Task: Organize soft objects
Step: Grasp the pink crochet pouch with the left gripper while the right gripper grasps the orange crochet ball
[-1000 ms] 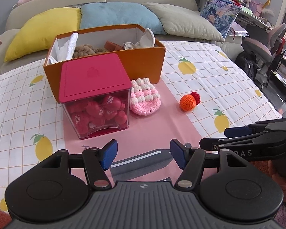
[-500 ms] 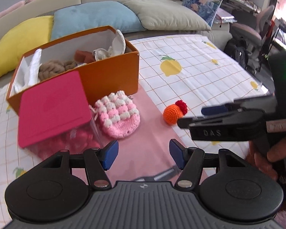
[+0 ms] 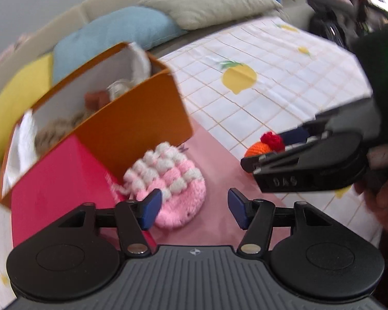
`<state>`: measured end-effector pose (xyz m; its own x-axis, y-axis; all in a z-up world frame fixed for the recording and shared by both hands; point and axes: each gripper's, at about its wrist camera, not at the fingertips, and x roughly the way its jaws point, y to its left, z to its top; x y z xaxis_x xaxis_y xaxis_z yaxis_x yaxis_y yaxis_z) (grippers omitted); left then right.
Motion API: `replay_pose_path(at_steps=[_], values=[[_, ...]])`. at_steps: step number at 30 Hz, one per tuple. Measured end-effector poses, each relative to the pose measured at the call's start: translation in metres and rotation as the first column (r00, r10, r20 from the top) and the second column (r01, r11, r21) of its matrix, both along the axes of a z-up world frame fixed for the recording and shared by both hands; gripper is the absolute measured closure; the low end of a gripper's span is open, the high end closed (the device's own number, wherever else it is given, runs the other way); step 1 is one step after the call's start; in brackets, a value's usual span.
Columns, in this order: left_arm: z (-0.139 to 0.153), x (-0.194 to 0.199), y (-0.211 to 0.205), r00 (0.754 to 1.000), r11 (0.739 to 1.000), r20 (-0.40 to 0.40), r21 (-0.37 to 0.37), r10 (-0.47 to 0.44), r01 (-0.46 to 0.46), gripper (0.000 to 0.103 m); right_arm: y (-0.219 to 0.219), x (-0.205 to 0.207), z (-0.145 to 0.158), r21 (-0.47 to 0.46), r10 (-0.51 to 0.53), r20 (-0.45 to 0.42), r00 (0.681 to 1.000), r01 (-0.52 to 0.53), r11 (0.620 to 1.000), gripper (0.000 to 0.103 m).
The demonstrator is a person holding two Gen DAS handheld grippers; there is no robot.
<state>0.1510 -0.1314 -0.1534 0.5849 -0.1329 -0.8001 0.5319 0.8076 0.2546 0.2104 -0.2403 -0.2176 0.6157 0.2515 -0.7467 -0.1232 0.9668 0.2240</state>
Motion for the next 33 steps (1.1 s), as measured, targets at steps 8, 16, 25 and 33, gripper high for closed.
replay_pose_path(at_steps=[8,16,25,33], values=[[-0.037,0.014,-0.029,0.997,0.973,0.069,0.23,-0.035,0.018,0.035,-0.034,0.003,-0.004,0.133,-0.12,-0.061,0.991,0.128,0.983,0.054],[-0.048,0.036,-0.018,0.993,0.981,0.037,0.151,0.114,-0.118,0.027,-0.03,0.003,-0.005,0.124,-0.103,-0.051,0.993,0.108,0.986,0.053],[-0.046,0.034,-0.018,0.988,0.976,0.08,0.164,0.131,-0.143,0.075,-0.029,0.001,-0.005,0.115,-0.096,-0.04,0.995,0.1,0.988,0.053],[-0.006,0.011,-0.008,0.981,0.985,0.096,0.025,0.168,-0.171,0.081,-0.029,-0.008,-0.001,0.116,-0.086,-0.015,0.996,0.087,0.989,0.054]])
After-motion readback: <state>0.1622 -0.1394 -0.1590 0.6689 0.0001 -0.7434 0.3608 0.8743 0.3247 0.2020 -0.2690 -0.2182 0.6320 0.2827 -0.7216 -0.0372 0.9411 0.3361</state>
